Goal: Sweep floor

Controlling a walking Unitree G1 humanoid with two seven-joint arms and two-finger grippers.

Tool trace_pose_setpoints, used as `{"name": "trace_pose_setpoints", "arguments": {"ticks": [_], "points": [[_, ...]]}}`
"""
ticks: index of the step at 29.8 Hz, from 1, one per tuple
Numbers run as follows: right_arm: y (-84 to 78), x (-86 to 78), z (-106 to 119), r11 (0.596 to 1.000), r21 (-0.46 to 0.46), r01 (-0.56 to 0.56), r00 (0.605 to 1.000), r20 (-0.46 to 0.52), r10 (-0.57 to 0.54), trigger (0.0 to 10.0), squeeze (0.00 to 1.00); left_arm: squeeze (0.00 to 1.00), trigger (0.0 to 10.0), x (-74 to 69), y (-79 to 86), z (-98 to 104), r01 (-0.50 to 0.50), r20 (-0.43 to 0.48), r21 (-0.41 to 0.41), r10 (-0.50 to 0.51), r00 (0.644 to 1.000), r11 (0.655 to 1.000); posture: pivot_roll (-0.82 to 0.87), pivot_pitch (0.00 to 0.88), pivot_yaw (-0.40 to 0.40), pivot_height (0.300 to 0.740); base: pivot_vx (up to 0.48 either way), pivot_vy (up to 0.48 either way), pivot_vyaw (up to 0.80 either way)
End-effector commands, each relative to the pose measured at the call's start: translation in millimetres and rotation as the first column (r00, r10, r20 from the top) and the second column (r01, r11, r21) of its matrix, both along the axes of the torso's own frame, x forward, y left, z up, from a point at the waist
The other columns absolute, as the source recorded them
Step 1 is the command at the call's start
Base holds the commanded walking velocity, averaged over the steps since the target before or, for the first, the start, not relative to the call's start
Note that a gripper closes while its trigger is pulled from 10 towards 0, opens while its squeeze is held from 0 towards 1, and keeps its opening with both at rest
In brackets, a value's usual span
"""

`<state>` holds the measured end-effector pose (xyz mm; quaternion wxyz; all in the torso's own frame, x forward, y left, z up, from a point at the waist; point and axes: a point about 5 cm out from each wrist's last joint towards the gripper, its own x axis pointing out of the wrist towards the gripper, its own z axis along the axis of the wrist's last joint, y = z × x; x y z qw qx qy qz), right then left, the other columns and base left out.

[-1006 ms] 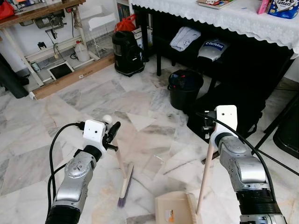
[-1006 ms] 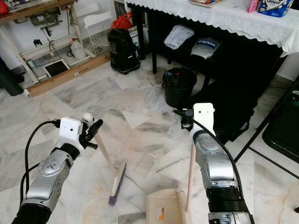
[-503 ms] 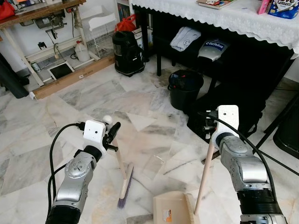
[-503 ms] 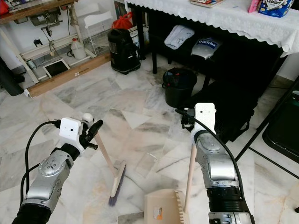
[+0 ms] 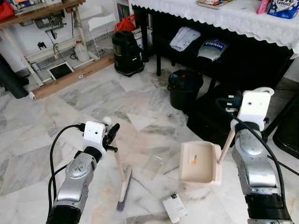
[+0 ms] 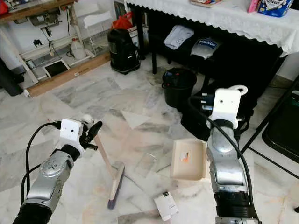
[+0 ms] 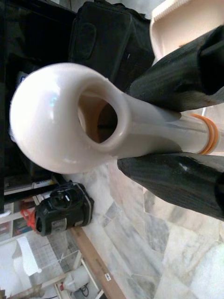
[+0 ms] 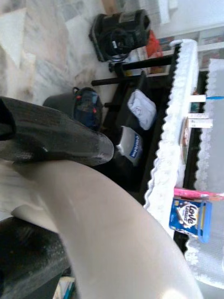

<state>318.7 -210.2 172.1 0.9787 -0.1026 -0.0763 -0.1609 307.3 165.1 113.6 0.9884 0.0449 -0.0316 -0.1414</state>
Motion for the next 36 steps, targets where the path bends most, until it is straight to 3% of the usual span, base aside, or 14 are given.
{"name": "trace_pose_setpoints", "arguments": {"ticks": [1, 13, 21, 29, 36], "points": [[3.9, -2.6, -7, 1.000, 0.000, -0.016, 1.000, 0.014, 0.016, 10.0, 0.00, 0.00, 10.0, 3.3, 2.2, 8, -0.010, 0.042, 0.015, 0.010, 0.999, 1.000, -0.06, 0.073, 0.060, 0.740, 0.000, 0.000, 0.00], [2.3, -14.7, -54, 0.999, -0.045, -0.030, 0.999, -0.032, 0.029, 10.0, 0.00, 0.00, 10.0, 3.0, 0.2, 8, -0.008, 0.038, 0.008, 0.007, 0.999, 1.000, -0.05, 0.078, 0.065, 0.740, 0.000, 0.000, 0.00], [1.6, -17.6, -63, 0.997, -0.066, -0.038, 0.999, -0.038, 0.036, 10.0, 0.00, 0.00, 10.0, 3.3, 0.0, 8, -0.007, 0.037, 0.009, 0.006, 0.999, 1.000, -0.05, 0.077, 0.066, 0.740, 0.000, 0.000, 0.00], [-0.9, -15.8, -59, 0.995, -0.085, -0.045, 0.999, -0.013, 0.044, 10.0, 0.00, 0.00, 10.0, 3.2, 0.0, 7, -0.007, 0.035, 0.008, 0.007, 0.999, 1.000, -0.06, 0.076, 0.065, 0.740, 0.000, 0.000, 0.00], [5.4, -15.6, -68, 0.983, -0.112, -0.145, 0.987, -0.078, 0.137, 10.0, 0.00, 0.00, 10.0, 3.5, -0.8, 6, -0.007, 0.034, 0.008, 0.007, 0.999, 1.000, -0.07, 0.076, 0.062, 0.740, 0.000, 0.000, 0.00]]}}
